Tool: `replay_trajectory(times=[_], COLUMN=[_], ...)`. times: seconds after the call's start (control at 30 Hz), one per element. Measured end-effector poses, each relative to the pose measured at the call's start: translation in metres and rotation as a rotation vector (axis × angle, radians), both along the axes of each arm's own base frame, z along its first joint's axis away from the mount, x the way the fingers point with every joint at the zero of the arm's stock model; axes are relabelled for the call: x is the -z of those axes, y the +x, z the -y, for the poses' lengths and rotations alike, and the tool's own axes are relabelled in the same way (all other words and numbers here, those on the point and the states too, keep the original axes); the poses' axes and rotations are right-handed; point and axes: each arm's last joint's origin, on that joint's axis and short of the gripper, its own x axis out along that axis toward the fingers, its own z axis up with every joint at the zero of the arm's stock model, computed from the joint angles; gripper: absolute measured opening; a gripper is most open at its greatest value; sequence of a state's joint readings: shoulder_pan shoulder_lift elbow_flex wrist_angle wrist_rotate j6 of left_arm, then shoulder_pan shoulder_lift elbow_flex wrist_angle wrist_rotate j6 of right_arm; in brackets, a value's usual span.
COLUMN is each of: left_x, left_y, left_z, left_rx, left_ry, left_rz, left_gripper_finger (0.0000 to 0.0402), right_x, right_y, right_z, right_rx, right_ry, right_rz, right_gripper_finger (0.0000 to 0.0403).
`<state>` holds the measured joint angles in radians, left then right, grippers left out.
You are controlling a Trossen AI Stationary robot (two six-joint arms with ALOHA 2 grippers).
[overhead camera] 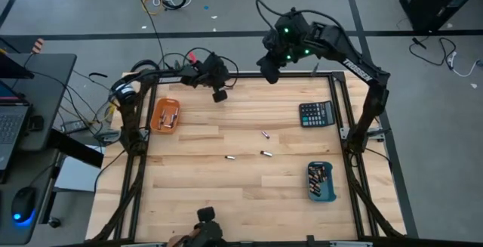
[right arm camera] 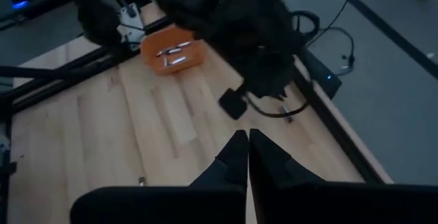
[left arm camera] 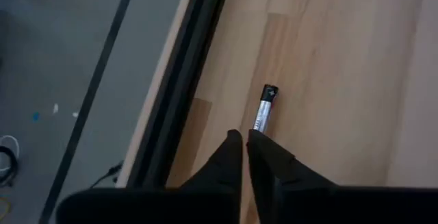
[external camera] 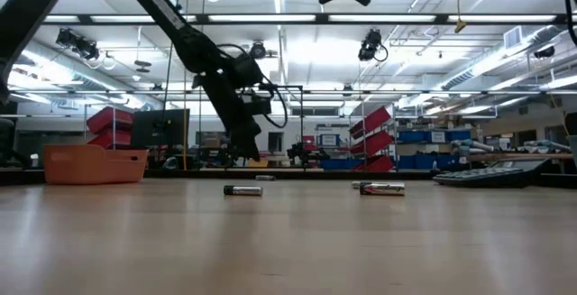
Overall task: Sort batteries
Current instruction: Put the silver battery into the orange bin
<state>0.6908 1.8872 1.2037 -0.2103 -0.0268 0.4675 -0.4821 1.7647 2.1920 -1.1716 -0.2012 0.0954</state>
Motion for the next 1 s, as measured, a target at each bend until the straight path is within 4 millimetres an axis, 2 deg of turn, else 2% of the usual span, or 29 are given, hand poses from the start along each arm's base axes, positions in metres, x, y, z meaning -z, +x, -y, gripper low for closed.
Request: replay_trajectory(times=[0.1, 0.2, 0.5, 0.7, 0.93, 1.0], left_x=[0.006, 0.008, 0.006, 0.007, 0.008, 0.01], left_y=[0.002, 0.003, 0.005, -0.006, -0.013, -0.014], left_z=[-0.003, -0.002, -0.004, -0.017, -0.025, -0.025], left_rx=[0.011, 0.053, 0.297, 0.264, 0.203, 0.095], left_ry=[-0.013, -0.012, -0.037, -0.039, -0.066, -0.079], left_rz=[-0.002, -0.002, 0.097, 0.101, 0.121, 0.092], left_gripper_finger=[0.0003, 0.0006, 0.0014, 0.0058, 0.0122, 0.0133], right_x=[0.002, 0.008, 0.036, 0.055, 0.069, 0.07], right_y=[0.005, 0.011, 0.021, 0.024, 0.027, 0.027], right_z=[-0.01, -0.019, -0.024, -0.022, -0.02, -0.02], right_rx=[-0.026, -0.052, -0.058, -0.047, -0.04, -0.04], right_ry=[0.01, 0.023, 0.081, 0.123, 0.139, 0.141], right_rz=[-0.008, -0.028, -0.111, -0.178, -0.199, -0.203], right_gripper_finger=[0.0001, 0.0, 0.0004, 0.0001, 0.0003, 0.0004])
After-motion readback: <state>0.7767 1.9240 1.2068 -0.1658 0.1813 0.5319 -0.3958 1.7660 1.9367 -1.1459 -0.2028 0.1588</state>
